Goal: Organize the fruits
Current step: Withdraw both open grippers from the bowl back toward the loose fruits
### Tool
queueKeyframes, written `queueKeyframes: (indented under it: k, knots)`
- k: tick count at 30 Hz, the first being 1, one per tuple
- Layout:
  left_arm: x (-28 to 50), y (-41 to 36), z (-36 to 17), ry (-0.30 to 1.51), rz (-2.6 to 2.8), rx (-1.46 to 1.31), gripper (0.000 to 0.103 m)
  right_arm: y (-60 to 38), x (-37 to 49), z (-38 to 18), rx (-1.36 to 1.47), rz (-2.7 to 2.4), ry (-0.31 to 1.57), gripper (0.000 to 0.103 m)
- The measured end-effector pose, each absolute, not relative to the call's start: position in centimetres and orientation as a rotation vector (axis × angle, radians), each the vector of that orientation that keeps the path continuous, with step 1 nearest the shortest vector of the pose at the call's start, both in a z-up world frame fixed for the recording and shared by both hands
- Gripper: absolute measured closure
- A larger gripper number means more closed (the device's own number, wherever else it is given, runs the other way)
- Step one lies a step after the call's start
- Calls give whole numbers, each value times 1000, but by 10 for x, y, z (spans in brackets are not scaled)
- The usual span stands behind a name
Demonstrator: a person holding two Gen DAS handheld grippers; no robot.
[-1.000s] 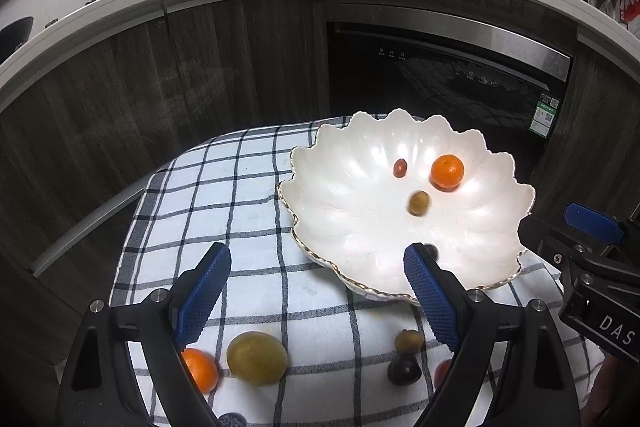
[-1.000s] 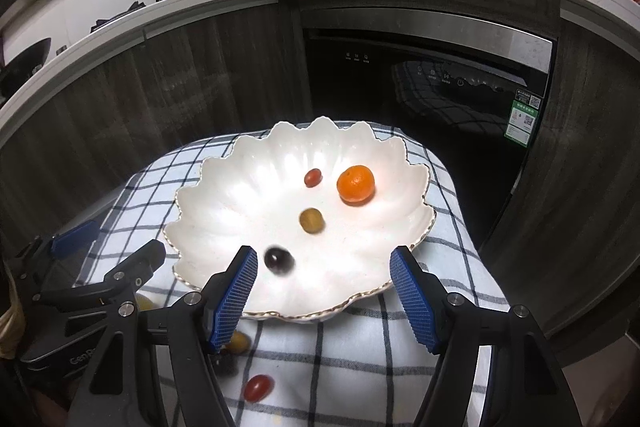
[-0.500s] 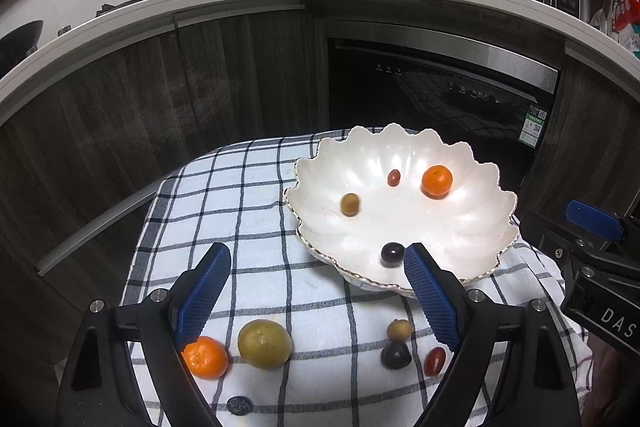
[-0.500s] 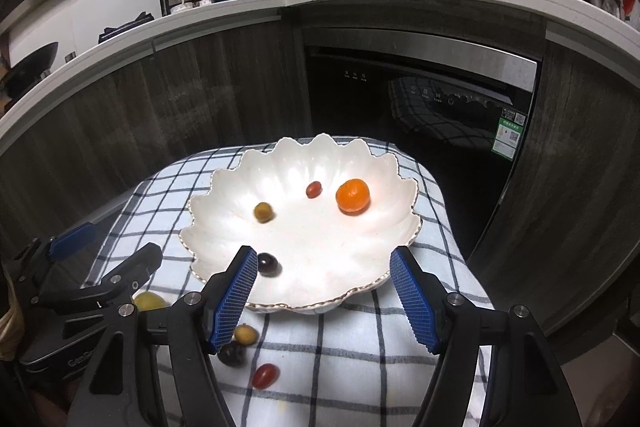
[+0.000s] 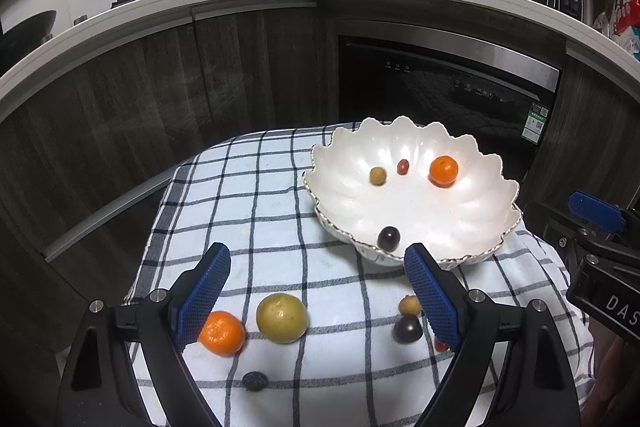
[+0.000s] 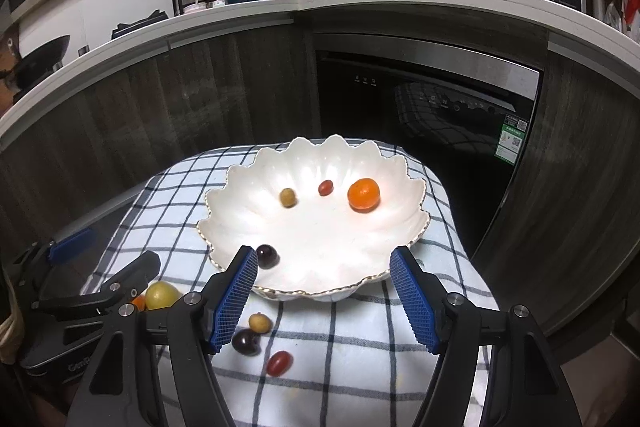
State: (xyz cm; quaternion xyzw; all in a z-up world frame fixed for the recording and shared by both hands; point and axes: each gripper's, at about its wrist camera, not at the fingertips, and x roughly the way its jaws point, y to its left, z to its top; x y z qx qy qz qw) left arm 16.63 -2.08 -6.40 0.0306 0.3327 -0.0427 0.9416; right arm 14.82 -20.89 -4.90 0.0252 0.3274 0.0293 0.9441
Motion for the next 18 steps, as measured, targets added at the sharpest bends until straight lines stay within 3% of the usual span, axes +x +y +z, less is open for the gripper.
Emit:
queueKeyframes:
  k: [18]
  knots:
    - [143, -3, -84, 706, -63, 65, 14, -190, 133, -66, 9, 89, 696, 33]
